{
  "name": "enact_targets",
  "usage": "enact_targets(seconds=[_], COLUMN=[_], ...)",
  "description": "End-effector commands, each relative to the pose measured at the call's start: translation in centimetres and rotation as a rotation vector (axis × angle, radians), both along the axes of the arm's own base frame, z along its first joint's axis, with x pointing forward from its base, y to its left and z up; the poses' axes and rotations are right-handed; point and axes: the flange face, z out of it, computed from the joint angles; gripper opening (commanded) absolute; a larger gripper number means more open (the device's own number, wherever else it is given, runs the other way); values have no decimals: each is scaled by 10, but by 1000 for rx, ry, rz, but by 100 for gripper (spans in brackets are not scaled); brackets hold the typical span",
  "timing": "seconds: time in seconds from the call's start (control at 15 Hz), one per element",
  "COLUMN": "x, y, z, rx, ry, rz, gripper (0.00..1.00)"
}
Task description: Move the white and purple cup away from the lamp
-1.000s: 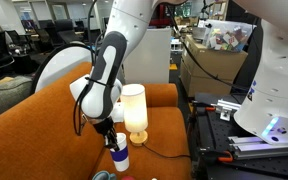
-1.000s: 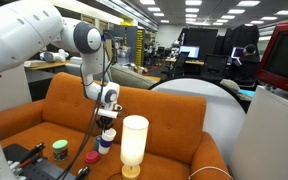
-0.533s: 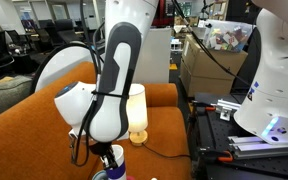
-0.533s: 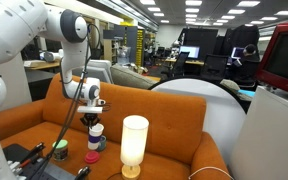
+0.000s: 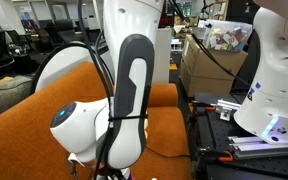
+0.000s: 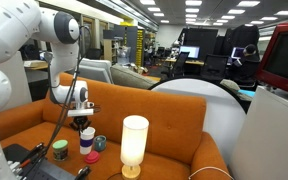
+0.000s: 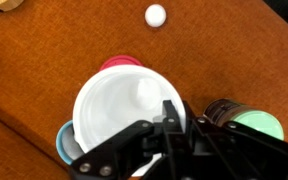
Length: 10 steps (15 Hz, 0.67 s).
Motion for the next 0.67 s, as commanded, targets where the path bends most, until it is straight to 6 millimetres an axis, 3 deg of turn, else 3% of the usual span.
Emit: enact_targets(seconds=[0.0,0.27,0.6], x=[-18,-50,-72], y=[-3,3,17], z=[-3,-14,-22], rx=[-9,-3,3], ry=[12,71,118], rz=[72,177,302], gripper=[2,2,2])
